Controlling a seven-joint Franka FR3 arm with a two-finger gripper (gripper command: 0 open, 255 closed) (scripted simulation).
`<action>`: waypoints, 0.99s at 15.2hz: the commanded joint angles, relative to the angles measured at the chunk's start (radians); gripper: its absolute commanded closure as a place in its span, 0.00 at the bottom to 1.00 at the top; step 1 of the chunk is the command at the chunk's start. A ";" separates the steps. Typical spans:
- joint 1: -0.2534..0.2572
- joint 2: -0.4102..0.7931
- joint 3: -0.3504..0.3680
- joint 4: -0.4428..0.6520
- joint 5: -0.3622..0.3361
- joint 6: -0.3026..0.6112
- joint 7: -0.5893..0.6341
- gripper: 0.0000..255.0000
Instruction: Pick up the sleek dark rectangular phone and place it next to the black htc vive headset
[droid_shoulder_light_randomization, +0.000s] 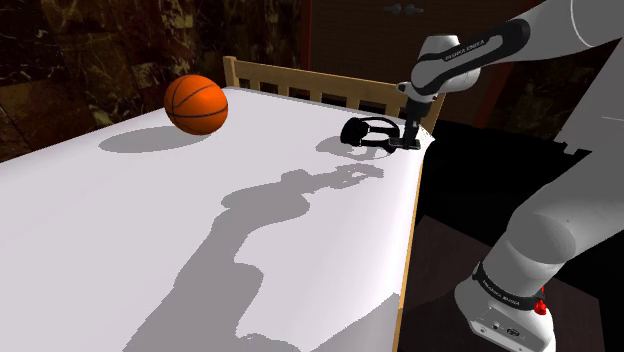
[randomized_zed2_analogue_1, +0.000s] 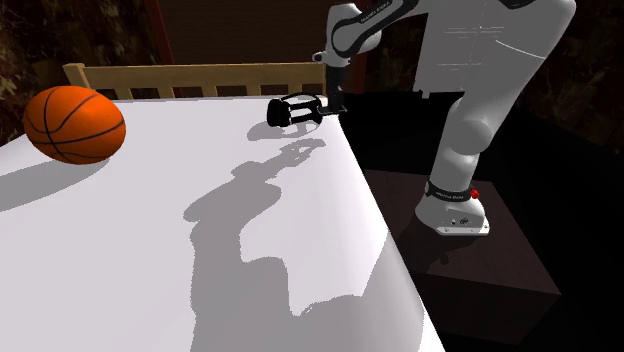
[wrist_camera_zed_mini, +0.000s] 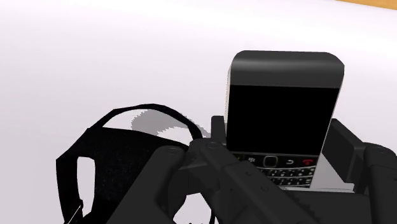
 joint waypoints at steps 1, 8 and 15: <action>0.001 0.013 -0.001 -0.019 0.002 0.032 0.002 1.00; 0.004 0.069 -0.010 -0.067 0.012 0.135 -0.007 1.00; 0.006 0.112 -0.015 -0.093 0.023 0.204 -0.015 1.00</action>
